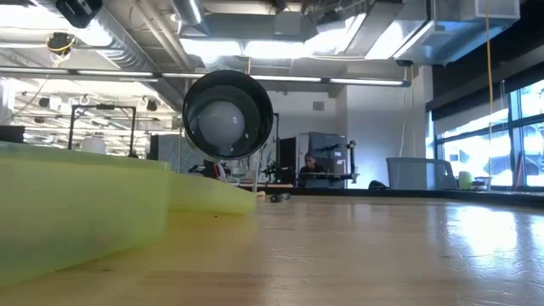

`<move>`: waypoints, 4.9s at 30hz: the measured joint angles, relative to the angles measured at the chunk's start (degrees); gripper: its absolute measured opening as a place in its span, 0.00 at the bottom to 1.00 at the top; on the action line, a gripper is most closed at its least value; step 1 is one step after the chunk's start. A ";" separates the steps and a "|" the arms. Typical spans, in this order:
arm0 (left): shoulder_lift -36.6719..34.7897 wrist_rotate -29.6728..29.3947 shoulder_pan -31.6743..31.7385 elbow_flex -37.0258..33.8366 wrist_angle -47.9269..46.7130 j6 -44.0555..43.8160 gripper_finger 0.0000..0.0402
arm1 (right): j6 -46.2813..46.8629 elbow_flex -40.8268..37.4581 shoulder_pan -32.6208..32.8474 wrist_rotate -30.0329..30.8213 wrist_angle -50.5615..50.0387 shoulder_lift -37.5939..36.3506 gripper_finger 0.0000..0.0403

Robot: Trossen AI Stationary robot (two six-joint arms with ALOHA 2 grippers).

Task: Pick & place school supplies into a supply box
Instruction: Put the orange pencil into the supply box

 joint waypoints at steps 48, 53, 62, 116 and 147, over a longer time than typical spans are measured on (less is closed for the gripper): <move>0.00 -40.48 0.07 -0.01 2.19 -4.33 0.18 | -33.20 -47.06 -46.28 -26.23 22.91 -22.87 0.28; 0.00 -40.46 0.07 -0.02 2.10 -4.32 0.18 | -36.96 -44.05 -46.29 -23.97 22.49 -22.82 0.31; 0.00 -39.21 1.31 -0.02 1.69 -4.30 0.18 | -29.88 -41.50 -46.29 -15.78 21.95 -22.82 0.45; 64.65 52.40 76.49 47.71 -5.09 15.86 0.44 | 1.49 -69.53 -36.76 -12.35 25.58 -48.46 0.47; 93.10 31.60 73.48 73.90 -33.33 8.63 0.50 | 3.10 -69.90 -36.76 -12.17 26.23 -48.44 0.47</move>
